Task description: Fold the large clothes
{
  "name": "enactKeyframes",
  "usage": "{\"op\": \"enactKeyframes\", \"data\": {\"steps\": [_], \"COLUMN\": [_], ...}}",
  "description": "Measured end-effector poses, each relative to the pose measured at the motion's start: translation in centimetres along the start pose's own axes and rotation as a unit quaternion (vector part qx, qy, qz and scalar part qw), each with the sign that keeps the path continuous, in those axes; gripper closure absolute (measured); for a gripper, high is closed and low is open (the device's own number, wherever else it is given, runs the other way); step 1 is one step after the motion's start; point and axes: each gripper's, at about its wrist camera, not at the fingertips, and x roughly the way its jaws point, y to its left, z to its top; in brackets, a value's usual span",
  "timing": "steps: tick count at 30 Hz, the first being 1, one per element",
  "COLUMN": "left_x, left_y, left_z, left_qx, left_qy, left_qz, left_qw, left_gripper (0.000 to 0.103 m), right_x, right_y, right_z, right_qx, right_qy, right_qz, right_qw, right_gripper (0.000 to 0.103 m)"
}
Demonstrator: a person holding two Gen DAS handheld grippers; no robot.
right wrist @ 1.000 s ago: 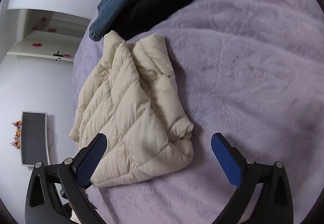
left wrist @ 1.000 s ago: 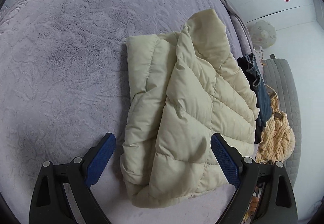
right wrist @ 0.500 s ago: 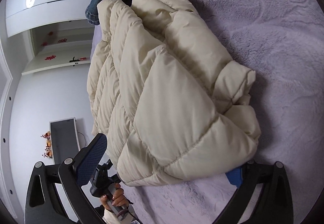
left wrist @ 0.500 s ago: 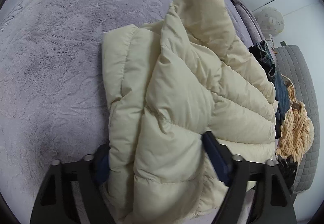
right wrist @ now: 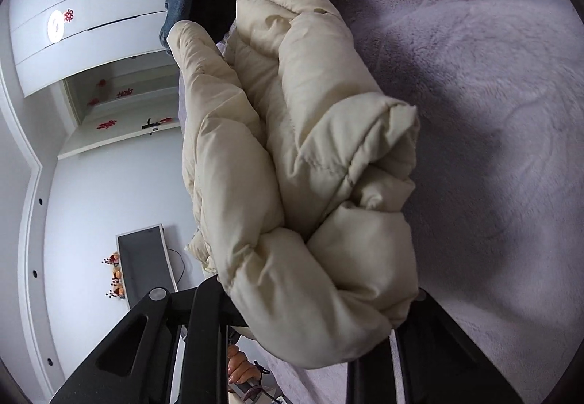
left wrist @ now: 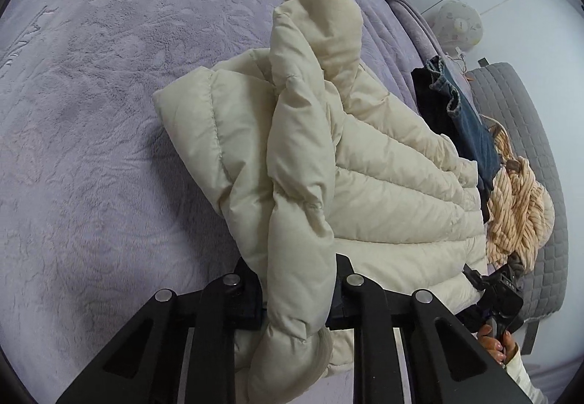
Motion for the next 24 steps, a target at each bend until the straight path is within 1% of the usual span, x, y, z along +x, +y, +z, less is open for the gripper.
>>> {"op": "enactKeyframes", "data": {"steps": [2, 7, 10, 11, 13, 14, 15, 17, 18, 20, 21, 22, 23, 24], "left_x": [-0.5, -1.8, -2.0, -2.2, -2.7, -3.2, -3.8, -5.5, -6.4, -8.2, -9.0, -9.7, -10.2, -10.4], "left_y": [0.0, 0.4, 0.3, 0.3, 0.5, 0.5, 0.6, 0.8, 1.0, 1.1, 0.9, 0.6, 0.2, -0.5], "left_z": [-1.3, -5.1, -6.8, -7.1, -7.6, -7.7, -7.7, -7.7, -7.7, -7.4, -7.2, -7.0, -6.6, -6.2], "left_qx": [0.006, 0.009, 0.015, 0.015, 0.014, 0.014, 0.014, 0.016, 0.017, 0.021, 0.026, 0.033, 0.042, 0.053], "left_qy": [0.005, 0.018, 0.019, 0.017, 0.014, 0.009, 0.002, -0.016, -0.026, -0.046, -0.054, -0.061, -0.067, -0.069], "left_qz": [0.004, 0.014, 0.029, 0.038, 0.061, 0.073, 0.083, 0.097, 0.103, 0.113, 0.113, 0.112, 0.109, 0.102], "left_qw": [1.0, 0.9997, 0.9993, 0.999, 0.9979, 0.9972, 0.9965, 0.9951, 0.9942, 0.9923, 0.9918, 0.9913, 0.9909, 0.991], "left_gripper": [0.08, 0.08, 0.079, 0.079, 0.067, 0.065, 0.06, 0.058, 0.058, 0.058, 0.058, 0.058, 0.058, 0.058], "right_x": [-0.9, -2.4, -2.9, -3.0, -3.4, -3.8, -4.3, -5.9, -6.8, -8.6, -9.5, -10.1, -10.2, -10.1], "right_y": [-0.2, -1.5, -2.0, -2.0, -1.7, -1.4, -1.1, -0.3, 0.3, 1.6, 2.4, 3.6, 4.9, 6.3], "right_z": [-0.2, -2.1, -3.0, -3.2, -3.1, -3.1, -3.1, -3.1, -3.1, -3.4, -3.6, -3.8, -4.0, -4.2], "right_qx": [0.003, 0.014, 0.012, 0.005, -0.006, -0.012, -0.019, -0.036, -0.048, -0.078, -0.098, -0.122, -0.15, -0.178], "right_qy": [0.002, 0.008, 0.013, 0.014, 0.011, 0.006, -0.001, -0.02, -0.033, -0.066, -0.081, -0.094, -0.098, -0.097], "right_qz": [-0.001, -0.008, -0.019, -0.028, -0.066, -0.083, -0.092, -0.115, -0.133, -0.176, -0.192, -0.202, -0.21, -0.215], "right_qw": [1.0, 1.0, 1.0, 0.999, 0.998, 0.996, 0.996, 0.993, 0.989, 0.979, 0.973, 0.967, 0.961, 0.955], "right_gripper": [0.078, 0.078, 0.078, 0.074, 0.061, 0.048, 0.039, 0.037, 0.037, 0.037, 0.039, 0.045, 0.067, 0.081]}}
